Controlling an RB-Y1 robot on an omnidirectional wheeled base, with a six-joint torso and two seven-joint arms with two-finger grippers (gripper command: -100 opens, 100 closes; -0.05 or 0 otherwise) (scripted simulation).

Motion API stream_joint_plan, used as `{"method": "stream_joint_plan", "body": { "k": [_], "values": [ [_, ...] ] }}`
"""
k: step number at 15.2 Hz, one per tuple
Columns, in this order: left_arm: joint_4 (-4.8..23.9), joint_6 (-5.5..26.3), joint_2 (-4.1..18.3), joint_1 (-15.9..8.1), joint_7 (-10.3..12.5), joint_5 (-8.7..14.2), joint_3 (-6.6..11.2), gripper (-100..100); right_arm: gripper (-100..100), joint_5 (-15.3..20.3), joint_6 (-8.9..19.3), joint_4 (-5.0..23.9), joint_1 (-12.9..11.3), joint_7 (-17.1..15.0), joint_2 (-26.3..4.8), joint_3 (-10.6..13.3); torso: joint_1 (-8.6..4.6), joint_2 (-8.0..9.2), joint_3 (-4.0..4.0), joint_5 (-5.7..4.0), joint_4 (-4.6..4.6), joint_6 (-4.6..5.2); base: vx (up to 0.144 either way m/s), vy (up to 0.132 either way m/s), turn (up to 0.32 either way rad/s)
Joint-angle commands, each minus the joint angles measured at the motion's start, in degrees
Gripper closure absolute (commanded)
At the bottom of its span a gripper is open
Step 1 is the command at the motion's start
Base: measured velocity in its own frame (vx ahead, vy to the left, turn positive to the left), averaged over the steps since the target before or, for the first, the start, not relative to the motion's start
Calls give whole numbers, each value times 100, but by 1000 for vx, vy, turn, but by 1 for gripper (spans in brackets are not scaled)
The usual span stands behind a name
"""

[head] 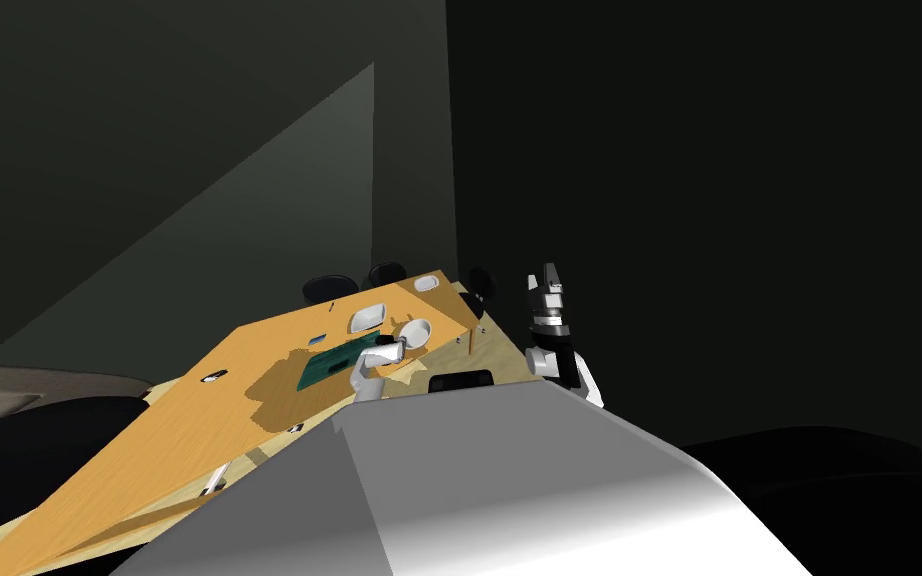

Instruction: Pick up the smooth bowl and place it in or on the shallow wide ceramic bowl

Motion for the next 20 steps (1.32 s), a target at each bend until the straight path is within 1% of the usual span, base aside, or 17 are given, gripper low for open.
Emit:
{"method": "stream_joint_plan", "body": {
  "k": [1, 2, 3, 4, 5, 6, 7, 9, 10, 11, 12, 16, 17, 19, 20],
  "values": [
    [145, 24, -193, -64, 20, -25, -16, -100, 0, 0, 0, 0, 0, 0, 0, 0, 0, 0, 0, 0, 0, 0, 45, 16, -7],
    [162, 62, -334, -75, 22, -19, -19, -100, 0, 0, 0, 0, 0, 0, 0, 0, -3, 5, 2, 0, 1, 1, 26, 7, -4],
    [170, 80, -423, -81, 22, -16, -20, -100, 0, 0, 0, 0, 0, 0, 0, 0, -6, 11, 6, -1, 2, 1, 14, 4, -5],
    [216, 27, -297, -99, 17, -13, -8, -100, 0, 0, 0, 0, -1, 0, 0, 0, -9, 17, 9, -1, 3, 1, 7, 1, -6],
    [416, -141, -313, -132, 47, -21, -19, -100, 0, 0, 0, 0, -1, 0, 0, 0, -9, 22, 12, -2, 5, 0, 14, 1, 3],
    [474, -193, -309, -141, 54, -21, -21, -100, 0, 0, 0, 0, -1, 0, 0, 0, -8, 23, 13, -2, 5, -1, 23, 6, 6],
    [590, -296, -302, -158, 68, -22, -24, -100, 0, 0, 0, 0, -1, 0, 0, 0, -6, 22, 13, -2, 5, 0, 27, 9, 6],
    [706, -399, -294, -175, 82, -22, -28, -100, 0, 0, 0, 0, -1, 0, 0, 0, -4, 20, 11, -1, 4, -1, 26, 11, 4],
    [821, -502, -287, -192, 96, -22, -32, -100, 0, 0, 0, 0, -1, 0, 0, 0, -4, 19, 11, -1, 4, 0, 25, 10, 4],
    [704, -391, -301, -169, 84, -30, -33, -100, 0, 0, 0, 0, -1, 0, 0, 0, -4, 19, 11, -1, 4, -1, 15, 6, 1],
    [726, -421, -300, -172, 88, -30, -34, 100, 0, 0, 0, 0, -1, 0, 0, 0, -5, 22, 12, -2, 5, -1, 6, 2, 0],
    [730, -413, -307, -170, 75, -25, -47, 100, 0, 0, 0, 0, -1, 0, 0, 0, -11, 27, 17, -7, 9, -9, -1, 0, -7],
    [532, -244, -305, -149, 61, -21, -22, 100, 0, 0, 0, 0, -1, 0, 0, 1, -9, 25, 16, -6, 10, -9, -17, -8, 2],
    [416, -141, -313, -132, 47, -21, -19, 100, 0, 0, 0, 0, -1, 0, 1, 1, -12, 32, 22, -7, 14, -11, -28, -13, 4],
    [300, -38, -320, -115, 33, -21, -15, 100, 0, 0, 0, 0, -1, 0, 1, 1, -13, 36, 24, -7, 15, -11, -31, -11, -3]
  ]
}}
